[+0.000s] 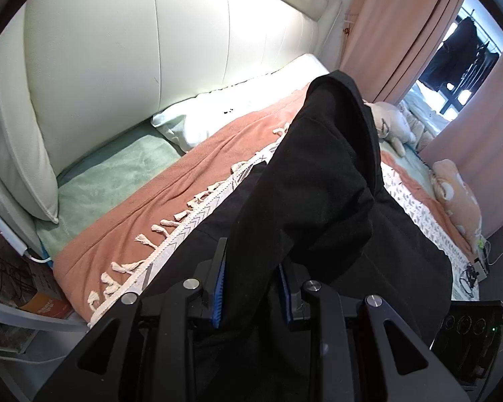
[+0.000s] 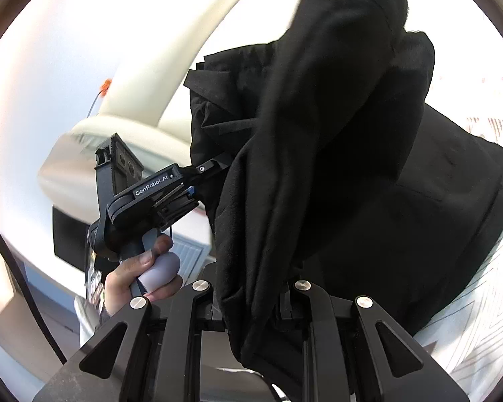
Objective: Fold large clothes
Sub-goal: 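Carry the lifted shirt bundle with both tools toward the headboard corner, then lower the shirt bundle onto the bed corner and open both tools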
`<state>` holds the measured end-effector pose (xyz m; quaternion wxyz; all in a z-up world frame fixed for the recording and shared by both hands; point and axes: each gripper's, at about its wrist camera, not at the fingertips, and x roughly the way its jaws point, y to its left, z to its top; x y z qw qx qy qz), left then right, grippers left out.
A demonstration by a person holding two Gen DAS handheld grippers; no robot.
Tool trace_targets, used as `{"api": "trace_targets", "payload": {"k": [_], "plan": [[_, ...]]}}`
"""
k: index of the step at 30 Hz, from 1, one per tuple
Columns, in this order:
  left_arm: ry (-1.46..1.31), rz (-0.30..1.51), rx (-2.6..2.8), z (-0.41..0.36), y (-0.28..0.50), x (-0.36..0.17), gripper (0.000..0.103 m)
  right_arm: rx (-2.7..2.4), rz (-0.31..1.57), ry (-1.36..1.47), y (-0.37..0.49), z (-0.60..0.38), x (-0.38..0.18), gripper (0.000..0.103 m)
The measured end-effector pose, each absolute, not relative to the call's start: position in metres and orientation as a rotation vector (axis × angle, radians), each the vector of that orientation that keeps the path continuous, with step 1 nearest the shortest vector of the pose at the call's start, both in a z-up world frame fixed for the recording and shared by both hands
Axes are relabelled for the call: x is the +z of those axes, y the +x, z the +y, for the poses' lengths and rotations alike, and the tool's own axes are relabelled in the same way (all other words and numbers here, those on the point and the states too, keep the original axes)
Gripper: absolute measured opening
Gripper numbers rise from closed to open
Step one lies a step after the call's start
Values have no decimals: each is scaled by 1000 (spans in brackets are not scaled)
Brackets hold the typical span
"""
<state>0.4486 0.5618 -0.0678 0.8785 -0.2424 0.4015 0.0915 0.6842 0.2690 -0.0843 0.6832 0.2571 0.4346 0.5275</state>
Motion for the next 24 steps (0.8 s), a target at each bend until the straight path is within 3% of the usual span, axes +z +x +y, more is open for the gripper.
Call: {"api": "trace_targets", "payload": {"k": [8,11,13,14,15,16,17,24], "plan": [[-421,920,201,554,498,-98,27,1081,1000,626,690,242,-112,17],[-429,996,214,554,508,-126,33,1000,1103,649,695,235,-135,21],[-419,1018,249,555,505,-139,43,960,1153,652,699,232,-148,31],[-402,1027,260,555,503,-142,61,952,1163,651,701,228,-152,46],[-394,1036,260,555,501,-144,87,946,1166,640,698,224,-155,58],[-392,1049,257,555,498,-147,97,942,1165,635,699,223,-154,72],[-390,1055,258,555,495,-147,103,944,1162,640,700,219,-153,72],[-370,999,294,558,451,-124,103,1000,1194,664,687,204,-156,72]]}}
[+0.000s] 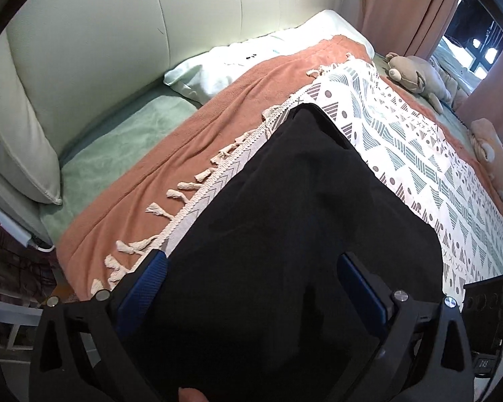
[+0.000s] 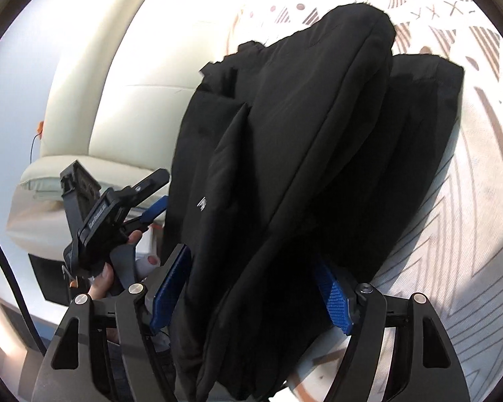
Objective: Fold large clothes
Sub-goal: 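Lower the shirt bundle onto the bed corner and open both tools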
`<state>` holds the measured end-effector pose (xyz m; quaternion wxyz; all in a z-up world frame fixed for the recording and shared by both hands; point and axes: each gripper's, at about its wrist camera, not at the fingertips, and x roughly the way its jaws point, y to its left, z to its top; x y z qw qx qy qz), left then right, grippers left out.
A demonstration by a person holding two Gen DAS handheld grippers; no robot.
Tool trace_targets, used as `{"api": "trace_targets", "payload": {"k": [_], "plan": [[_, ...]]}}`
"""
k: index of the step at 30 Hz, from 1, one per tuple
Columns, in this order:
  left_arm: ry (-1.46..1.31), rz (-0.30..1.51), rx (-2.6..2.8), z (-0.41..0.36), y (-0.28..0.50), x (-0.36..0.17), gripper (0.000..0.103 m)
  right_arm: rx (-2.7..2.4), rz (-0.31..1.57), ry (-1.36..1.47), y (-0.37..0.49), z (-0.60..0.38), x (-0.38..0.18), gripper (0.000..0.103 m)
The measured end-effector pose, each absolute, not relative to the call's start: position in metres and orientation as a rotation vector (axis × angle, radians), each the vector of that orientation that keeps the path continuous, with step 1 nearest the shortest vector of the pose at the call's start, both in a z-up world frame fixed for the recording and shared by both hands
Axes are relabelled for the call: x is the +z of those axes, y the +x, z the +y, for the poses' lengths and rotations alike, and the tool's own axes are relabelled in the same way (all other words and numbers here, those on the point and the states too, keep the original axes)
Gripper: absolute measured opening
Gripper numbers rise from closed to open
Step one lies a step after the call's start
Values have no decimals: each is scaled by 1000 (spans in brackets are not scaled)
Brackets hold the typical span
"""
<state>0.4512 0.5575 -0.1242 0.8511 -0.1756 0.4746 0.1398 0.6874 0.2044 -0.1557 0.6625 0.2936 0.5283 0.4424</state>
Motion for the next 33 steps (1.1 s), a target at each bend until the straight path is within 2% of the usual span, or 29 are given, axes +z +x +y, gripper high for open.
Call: {"api": "trace_targets", "payload": {"k": [12,23,24,25,26,27,29,33], "plan": [[-458,812,424,545,332,-100,103,958,1132,538,660,212,-137,72],[-668,690,474,544,263,-138,103,869,1065,398,660,219,-117,72],[-693,683,474,546,262,-144,100,864,1058,395,661,220,-116,72],[-717,682,476,547,262,-151,97,851,1048,386,661,220,-114,65],[-733,690,469,547,263,-156,87,838,1042,373,662,219,-114,52],[-757,706,448,548,267,-164,78,822,1047,357,663,219,-114,47],[-820,711,416,552,269,-178,72,821,1056,358,665,216,-114,38],[-877,671,397,558,272,-189,67,833,1051,376,669,216,-116,26]]}}
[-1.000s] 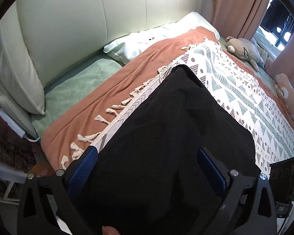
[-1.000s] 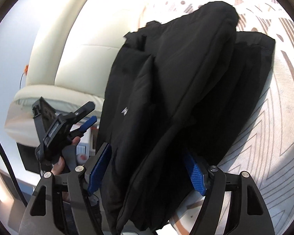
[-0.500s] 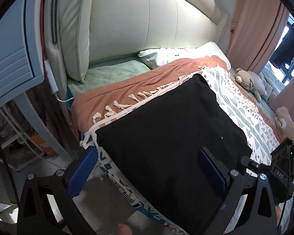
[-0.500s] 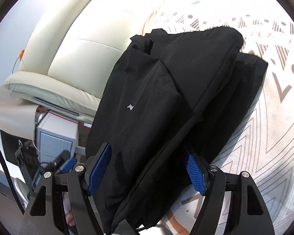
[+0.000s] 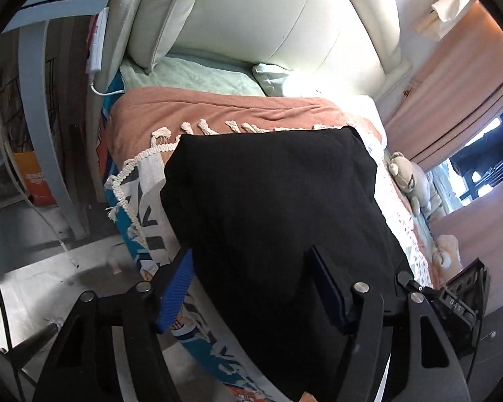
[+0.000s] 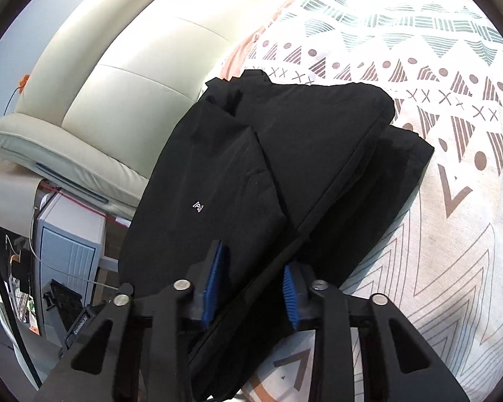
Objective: Fold large clothes
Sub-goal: 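Lower the shirt bundle onto the bed corner and open both tools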
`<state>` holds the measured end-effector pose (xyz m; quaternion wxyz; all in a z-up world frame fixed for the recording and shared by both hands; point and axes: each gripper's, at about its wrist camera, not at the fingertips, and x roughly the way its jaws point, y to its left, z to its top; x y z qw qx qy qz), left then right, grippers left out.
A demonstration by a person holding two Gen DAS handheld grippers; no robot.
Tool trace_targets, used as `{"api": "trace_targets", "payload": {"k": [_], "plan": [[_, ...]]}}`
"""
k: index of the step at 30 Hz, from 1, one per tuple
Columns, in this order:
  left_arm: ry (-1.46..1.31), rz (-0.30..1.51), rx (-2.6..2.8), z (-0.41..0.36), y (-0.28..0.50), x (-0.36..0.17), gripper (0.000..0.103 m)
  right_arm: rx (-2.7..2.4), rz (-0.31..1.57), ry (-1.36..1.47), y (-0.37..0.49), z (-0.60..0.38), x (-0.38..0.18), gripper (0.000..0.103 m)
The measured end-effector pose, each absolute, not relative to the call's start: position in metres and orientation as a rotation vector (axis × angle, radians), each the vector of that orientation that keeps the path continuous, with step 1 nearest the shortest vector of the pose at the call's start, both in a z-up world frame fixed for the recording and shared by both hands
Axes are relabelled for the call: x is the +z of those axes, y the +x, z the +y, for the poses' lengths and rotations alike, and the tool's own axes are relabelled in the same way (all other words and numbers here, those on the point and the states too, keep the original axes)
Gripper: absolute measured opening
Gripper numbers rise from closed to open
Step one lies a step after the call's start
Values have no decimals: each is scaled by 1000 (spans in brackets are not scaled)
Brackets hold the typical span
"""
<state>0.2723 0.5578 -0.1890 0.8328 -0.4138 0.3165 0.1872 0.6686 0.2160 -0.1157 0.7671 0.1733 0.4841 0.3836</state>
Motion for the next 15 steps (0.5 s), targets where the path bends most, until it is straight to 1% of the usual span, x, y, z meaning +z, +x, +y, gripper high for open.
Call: {"api": "trace_targets", "payload": {"k": [2,7,12,15], "plan": [[-880,661,397,559,276,-191,66,835,1053,383,671,218,-117,24],[-874,660,414,562,287,-193,66,813,1043,360,680,222,-123,24],[-840,676,414,557,288,-192,66,785,1068,331,678,215,-139,24],[-841,686,417,555,286,-190,66,696,1043,263,667,208,-134,24]]}}
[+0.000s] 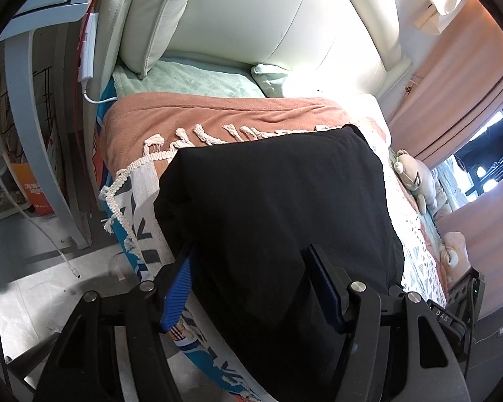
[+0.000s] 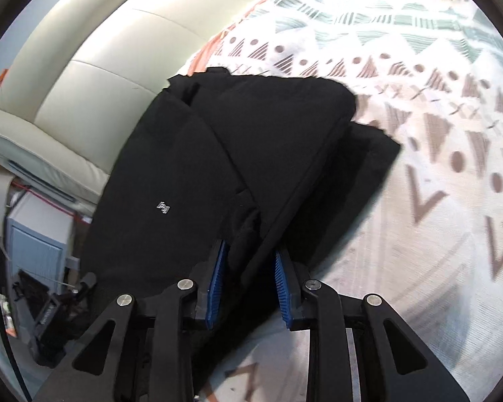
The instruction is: Fold large clothes
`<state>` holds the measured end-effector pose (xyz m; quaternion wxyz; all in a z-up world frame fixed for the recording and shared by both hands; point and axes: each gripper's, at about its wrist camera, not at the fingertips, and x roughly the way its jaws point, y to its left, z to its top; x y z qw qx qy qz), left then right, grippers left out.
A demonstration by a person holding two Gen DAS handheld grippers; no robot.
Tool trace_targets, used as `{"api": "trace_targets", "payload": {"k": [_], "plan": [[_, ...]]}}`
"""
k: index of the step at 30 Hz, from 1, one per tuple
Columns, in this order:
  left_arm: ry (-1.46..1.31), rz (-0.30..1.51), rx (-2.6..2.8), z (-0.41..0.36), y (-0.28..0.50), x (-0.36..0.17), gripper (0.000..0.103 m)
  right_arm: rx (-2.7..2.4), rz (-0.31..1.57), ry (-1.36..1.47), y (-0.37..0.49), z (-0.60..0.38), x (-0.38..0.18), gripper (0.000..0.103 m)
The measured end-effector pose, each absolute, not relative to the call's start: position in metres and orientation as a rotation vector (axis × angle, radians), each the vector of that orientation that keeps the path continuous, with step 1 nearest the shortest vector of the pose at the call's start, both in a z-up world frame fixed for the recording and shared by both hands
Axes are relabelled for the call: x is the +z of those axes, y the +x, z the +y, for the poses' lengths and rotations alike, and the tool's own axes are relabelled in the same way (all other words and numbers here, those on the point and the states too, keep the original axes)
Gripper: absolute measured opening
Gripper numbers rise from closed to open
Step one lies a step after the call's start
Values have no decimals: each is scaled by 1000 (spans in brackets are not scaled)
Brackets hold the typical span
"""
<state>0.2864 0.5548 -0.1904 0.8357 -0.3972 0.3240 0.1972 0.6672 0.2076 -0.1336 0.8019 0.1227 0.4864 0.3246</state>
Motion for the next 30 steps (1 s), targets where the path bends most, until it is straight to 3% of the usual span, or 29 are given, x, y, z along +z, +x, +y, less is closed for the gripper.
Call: {"api": "trace_targets", "payload": {"k": [18,19,20,21,22,23,30], "plan": [[-779,715,413,477,267,-133,66,625,935,188,611,127,-66,27],[-765,711,408,470,266,-128,66,597,913,181,606,119,-61,36],[-751,706,404,463,265,-123,70,589,895,182,601,110,-56,65],[-737,700,399,457,265,-119,76,595,884,190,597,103,-52,84],[-723,688,391,449,263,-113,93,602,872,202,592,95,-48,102],[-714,674,384,443,261,-108,103,599,857,209,586,88,-43,102],[-619,616,361,398,249,-75,103,577,755,156,544,48,-13,103]]}}
